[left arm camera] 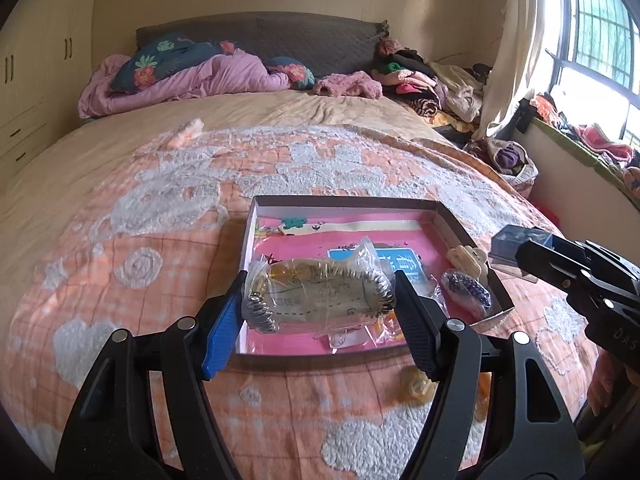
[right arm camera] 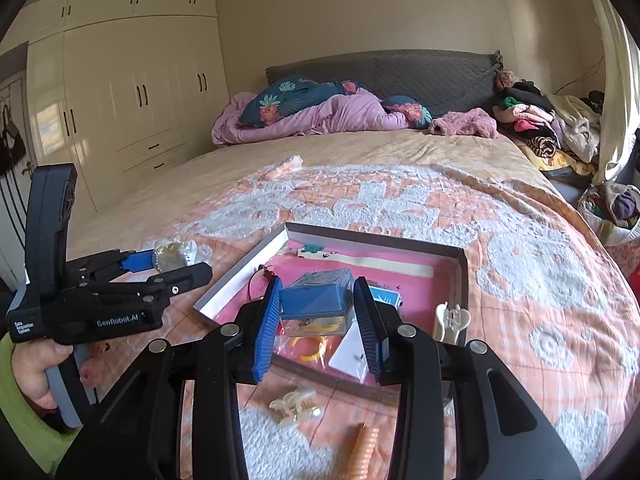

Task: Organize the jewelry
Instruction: 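Carry the silver bracelet and blue box into the box and open both tools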

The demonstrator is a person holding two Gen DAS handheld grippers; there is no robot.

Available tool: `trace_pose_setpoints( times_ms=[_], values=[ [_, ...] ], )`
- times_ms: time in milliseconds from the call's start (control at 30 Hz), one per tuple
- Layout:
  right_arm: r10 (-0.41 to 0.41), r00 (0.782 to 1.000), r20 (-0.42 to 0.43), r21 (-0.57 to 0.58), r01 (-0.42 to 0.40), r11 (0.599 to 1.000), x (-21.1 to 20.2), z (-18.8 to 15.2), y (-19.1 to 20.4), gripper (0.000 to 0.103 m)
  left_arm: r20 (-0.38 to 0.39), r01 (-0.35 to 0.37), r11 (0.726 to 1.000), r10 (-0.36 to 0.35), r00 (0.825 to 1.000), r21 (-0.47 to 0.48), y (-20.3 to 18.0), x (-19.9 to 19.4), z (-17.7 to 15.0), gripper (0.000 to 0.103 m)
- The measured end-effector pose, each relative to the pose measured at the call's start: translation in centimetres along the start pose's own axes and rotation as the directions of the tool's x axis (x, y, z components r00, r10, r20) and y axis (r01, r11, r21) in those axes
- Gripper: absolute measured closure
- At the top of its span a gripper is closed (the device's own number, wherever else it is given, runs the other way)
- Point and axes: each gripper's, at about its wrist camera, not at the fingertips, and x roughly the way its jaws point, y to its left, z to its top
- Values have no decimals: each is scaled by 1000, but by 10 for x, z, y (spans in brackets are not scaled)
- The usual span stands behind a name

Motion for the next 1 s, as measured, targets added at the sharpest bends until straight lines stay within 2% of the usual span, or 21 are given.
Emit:
trace_pose_setpoints(
  times_ms=[533,1000],
  values=[
    [-29,1000,-7,13,29,999,29,18,-33,68,-53,18,999,-16,998,44,-18,42,7,41],
    [-11,996,-92,59,17,998,67,-11,-47,68,-134,28,999,-22,991,43,-24,79,-6,40]
  ],
)
